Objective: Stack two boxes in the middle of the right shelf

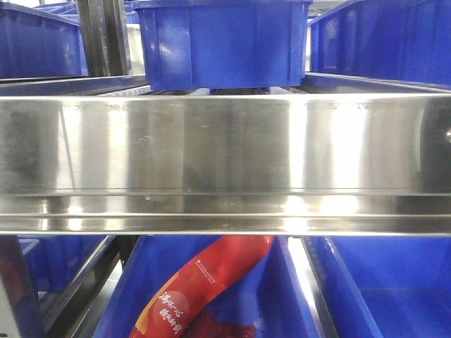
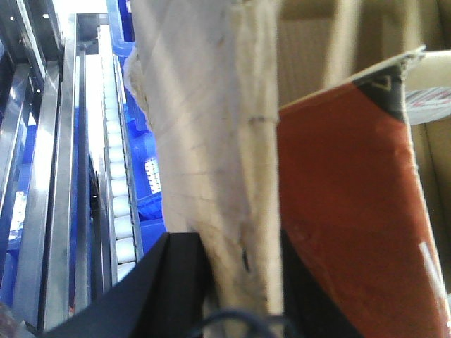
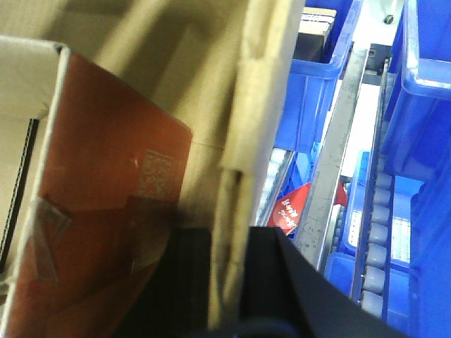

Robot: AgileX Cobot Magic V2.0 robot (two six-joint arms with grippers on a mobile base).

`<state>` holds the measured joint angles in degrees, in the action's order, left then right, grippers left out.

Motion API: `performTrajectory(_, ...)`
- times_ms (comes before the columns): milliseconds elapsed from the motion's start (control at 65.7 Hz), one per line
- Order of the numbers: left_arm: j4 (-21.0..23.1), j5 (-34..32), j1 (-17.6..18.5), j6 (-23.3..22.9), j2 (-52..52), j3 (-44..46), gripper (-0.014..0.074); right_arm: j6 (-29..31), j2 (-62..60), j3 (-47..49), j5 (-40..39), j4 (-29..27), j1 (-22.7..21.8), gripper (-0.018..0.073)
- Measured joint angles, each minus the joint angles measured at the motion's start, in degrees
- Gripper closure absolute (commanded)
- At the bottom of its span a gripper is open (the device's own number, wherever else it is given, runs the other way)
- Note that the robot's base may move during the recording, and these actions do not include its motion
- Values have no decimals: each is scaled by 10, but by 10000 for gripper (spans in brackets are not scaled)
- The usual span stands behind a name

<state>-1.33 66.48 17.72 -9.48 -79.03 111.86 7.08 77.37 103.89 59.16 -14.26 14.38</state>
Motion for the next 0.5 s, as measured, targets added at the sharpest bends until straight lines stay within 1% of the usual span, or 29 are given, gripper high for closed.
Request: performTrajectory(503,0,0,0,0,0,0,708,0,0,0,0,0,0,711)
